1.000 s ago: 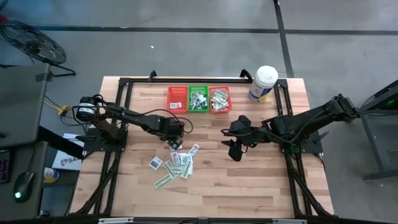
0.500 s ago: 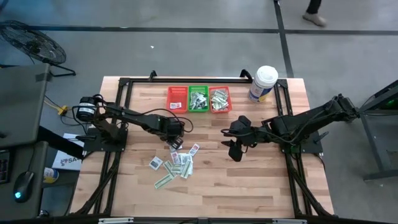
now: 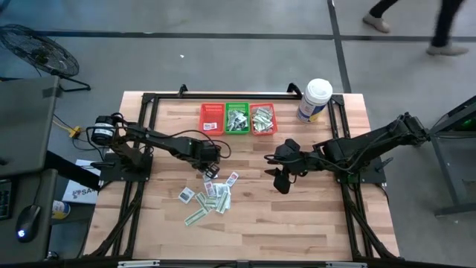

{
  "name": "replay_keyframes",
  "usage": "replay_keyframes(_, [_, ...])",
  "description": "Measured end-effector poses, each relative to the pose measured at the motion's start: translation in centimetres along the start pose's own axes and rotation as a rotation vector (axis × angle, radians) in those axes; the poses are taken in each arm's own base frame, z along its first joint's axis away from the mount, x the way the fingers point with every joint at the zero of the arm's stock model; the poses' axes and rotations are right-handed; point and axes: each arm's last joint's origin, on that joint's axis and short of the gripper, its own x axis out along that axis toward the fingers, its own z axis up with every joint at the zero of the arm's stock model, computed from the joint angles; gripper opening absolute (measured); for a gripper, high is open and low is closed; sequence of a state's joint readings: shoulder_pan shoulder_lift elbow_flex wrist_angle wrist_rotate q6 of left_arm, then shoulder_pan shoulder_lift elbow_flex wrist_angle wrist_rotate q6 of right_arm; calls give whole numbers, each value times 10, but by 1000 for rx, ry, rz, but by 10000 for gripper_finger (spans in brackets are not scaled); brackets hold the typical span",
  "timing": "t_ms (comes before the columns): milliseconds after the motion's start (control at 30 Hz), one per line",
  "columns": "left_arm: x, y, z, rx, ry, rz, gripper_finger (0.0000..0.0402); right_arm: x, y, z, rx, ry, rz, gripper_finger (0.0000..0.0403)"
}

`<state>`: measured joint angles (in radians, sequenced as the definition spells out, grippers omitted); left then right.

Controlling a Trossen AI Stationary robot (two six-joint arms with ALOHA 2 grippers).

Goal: Pick & Place First Aid Supplies
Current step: Put the ointment pack into the left orange bin

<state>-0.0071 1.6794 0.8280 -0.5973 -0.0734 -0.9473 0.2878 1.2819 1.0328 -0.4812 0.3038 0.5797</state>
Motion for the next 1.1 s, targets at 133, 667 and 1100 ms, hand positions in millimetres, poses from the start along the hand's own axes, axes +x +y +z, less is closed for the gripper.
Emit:
replay_keyframes(133, [0, 0, 0, 1, 1, 1, 2, 0, 0, 0, 0, 0, 0, 168])
replay_keyframes(667, [-29, 10, -6, 25, 14, -53, 0, 0, 0, 0, -10, 0, 0, 168])
replay_keyframes(1100, [-39, 10, -8, 87, 51, -136, 0, 0, 0, 0, -22, -3, 3, 168])
